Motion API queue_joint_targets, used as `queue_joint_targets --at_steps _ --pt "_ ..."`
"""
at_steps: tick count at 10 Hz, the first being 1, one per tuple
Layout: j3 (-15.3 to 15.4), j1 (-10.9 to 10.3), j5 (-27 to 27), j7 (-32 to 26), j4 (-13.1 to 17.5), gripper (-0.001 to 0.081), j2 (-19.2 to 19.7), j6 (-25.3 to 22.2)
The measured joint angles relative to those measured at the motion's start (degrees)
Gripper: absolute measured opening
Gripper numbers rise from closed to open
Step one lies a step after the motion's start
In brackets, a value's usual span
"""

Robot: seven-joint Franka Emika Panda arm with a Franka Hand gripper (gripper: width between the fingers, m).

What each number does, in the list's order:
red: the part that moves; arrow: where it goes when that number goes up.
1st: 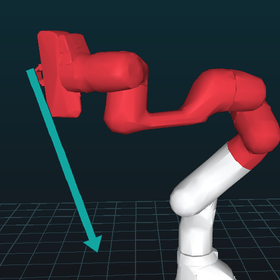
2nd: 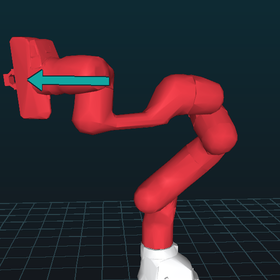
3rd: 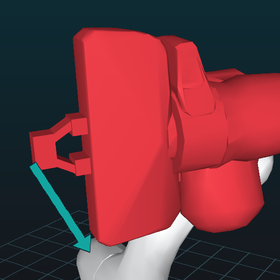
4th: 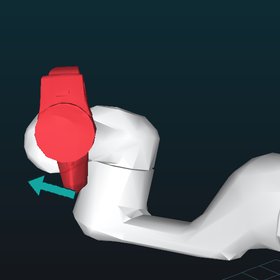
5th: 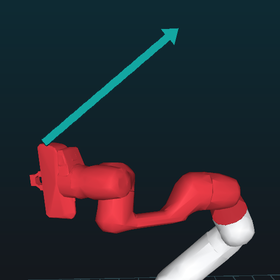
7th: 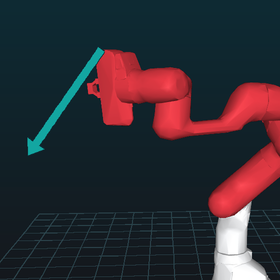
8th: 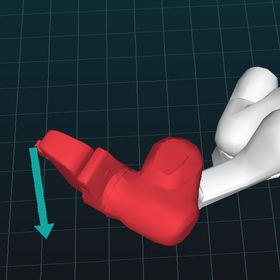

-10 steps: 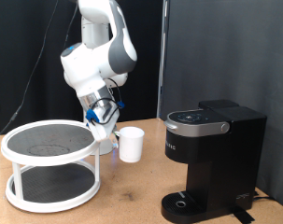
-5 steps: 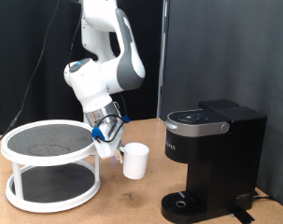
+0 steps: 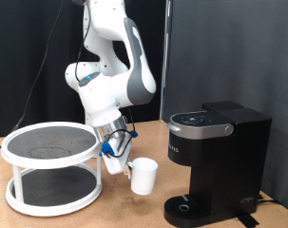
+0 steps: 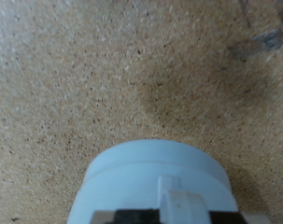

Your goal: Make a cup of coffee with the keurig machine

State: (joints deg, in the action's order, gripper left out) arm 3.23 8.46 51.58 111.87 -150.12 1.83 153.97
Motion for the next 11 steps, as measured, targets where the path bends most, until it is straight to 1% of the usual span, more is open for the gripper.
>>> queue_joint_targets --at_steps 2,5,8,11 --pt "2.1 -0.5 4.5 -2.6 0.8 0.0007 1.8 2.0" --pt "5.6 -1.6 10.2 -4.4 1.9 0.0007 4.3 6.4" --pt "8.5 -1.9 15.1 -6.1 3.5 0.0007 6.6 9.2" --pt "10.3 -1.9 21.0 -10.1 5.4 0.0007 8.4 11.4"
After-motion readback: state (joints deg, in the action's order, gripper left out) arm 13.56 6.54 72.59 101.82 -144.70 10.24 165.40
